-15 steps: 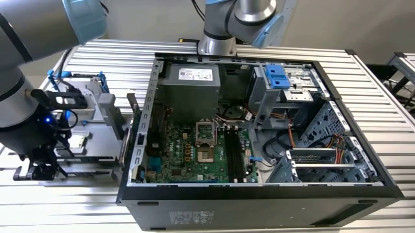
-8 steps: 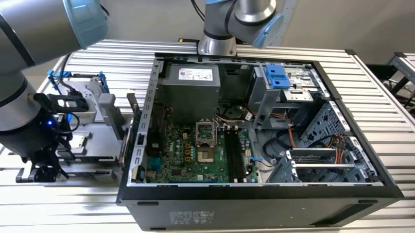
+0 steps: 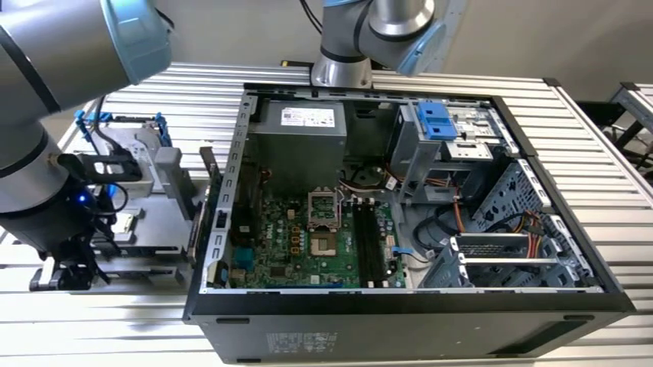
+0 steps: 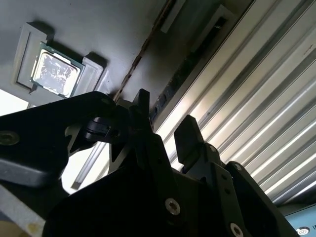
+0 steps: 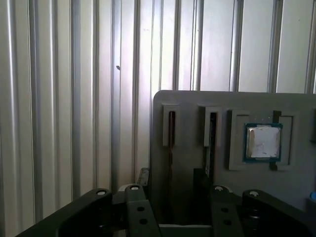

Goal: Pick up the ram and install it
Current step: 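Pick up the ram and move it above insertion slot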

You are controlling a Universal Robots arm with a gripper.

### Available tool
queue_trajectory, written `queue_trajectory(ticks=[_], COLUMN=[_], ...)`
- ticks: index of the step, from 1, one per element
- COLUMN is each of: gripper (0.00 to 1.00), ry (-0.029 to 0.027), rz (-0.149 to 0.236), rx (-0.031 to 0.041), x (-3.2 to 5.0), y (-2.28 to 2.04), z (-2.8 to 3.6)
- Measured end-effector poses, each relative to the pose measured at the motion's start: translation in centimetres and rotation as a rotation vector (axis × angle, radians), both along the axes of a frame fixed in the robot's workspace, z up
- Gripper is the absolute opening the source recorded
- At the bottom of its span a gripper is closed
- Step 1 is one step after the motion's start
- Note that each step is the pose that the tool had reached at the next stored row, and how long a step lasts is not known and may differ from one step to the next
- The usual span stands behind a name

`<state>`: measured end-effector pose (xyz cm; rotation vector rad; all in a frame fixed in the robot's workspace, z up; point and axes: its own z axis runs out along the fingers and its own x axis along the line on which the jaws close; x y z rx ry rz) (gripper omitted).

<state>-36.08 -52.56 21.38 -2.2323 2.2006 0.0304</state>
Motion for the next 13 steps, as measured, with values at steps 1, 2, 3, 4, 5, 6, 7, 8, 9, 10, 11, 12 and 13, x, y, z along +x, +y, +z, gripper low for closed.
queue_trajectory(ticks=[1, 2, 3, 4, 5, 6, 7, 8, 9, 10, 11, 12, 13], gripper=[1.00, 1.00, 1.00, 1.00, 1.00, 1.00, 1.00, 1.00, 1.00, 1.00, 1.00, 1.00, 1.00], ry=[0.0010, 0.0019, 0.0028, 0.0034, 0.0037, 0.0039, 0.0042, 0.0045, 0.0046, 0.0048, 0.0048, 0.0050, 0.0050], rz=[-0.001, -0.001, -0.002, -0.002, -0.002, -0.002, -0.002, -0.002, -0.003, -0.003, -0.003, -0.003, -0.003], rx=[0.0000, 0.0000, 0.0000, -0.0001, -0.0001, 0.0000, 0.0000, 0.0000, 0.0001, 0.0000, 0.0000, -0.0001, -0.0002], x=[0.00, 0.00, 0.00, 0.00, 0.00, 0.00, 0.00, 0.00, 0.00, 0.01, 0.01, 0.01, 0.00], y=[0.00, 0.00, 0.00, 0.00, 0.00, 0.00, 0.00, 0.00, 0.00, 0.00, 0.01, 0.03, 0.08], z=[-0.10, -0.20, -0.29, -0.39, -0.47, -0.56, -0.64, -0.72, -0.80, -0.87, -0.93, -0.99, -1.04])
